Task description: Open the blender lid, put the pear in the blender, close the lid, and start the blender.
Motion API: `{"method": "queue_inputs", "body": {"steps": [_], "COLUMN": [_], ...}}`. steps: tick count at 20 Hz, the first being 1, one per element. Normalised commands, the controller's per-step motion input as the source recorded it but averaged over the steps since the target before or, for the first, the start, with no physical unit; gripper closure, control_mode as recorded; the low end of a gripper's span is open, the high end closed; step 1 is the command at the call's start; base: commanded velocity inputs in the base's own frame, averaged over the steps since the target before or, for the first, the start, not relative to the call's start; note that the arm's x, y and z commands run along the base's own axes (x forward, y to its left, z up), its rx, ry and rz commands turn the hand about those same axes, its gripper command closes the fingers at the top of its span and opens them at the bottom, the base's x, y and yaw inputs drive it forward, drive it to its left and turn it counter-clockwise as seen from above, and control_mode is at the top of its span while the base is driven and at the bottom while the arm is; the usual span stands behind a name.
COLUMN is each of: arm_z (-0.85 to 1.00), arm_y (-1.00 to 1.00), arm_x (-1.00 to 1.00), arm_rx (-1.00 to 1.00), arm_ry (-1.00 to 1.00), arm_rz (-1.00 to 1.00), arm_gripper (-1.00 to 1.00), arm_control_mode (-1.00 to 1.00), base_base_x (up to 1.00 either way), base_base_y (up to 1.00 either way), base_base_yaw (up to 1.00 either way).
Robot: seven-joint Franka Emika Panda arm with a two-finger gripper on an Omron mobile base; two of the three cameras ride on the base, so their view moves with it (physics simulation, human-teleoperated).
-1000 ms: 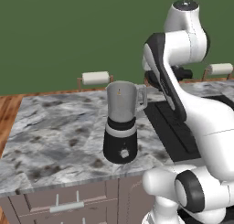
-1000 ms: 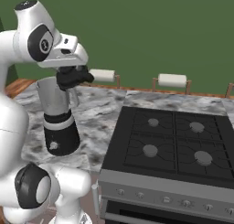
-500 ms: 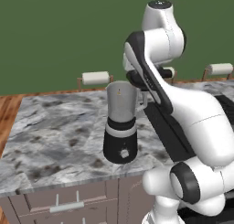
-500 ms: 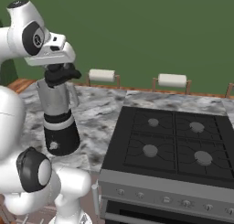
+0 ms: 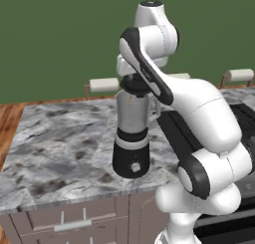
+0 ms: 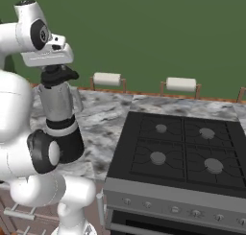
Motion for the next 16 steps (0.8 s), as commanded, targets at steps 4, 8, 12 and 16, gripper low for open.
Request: {"method": "queue_inputs", "body": {"steps": [4,8,12,16], "arm_z": [-0.19,-0.20,-0.21,-0.14], "arm_y": [0.15,0.01,0.00,0.00], "arm_x": [0.09,0.00,0.00,0.00], "arm_rx": [0.02,0.01,0.00,0.00], "arm_ry": [0.07,0.06,0.07,0.08], "arm_rz": [0.15,0.10,0.06,0.06], "arm_gripper": [1.00,1.00,1.00,1.00], "arm_control_mode": [-1.00,-1.00,-1.00,-1.00], "base_base_x": [0.00,0.00,0.00,0.00], "base_base_y": [0.00,0.00,0.00,0.00], "base_base_yaw": [0.00,0.00,0.00,0.00]}}
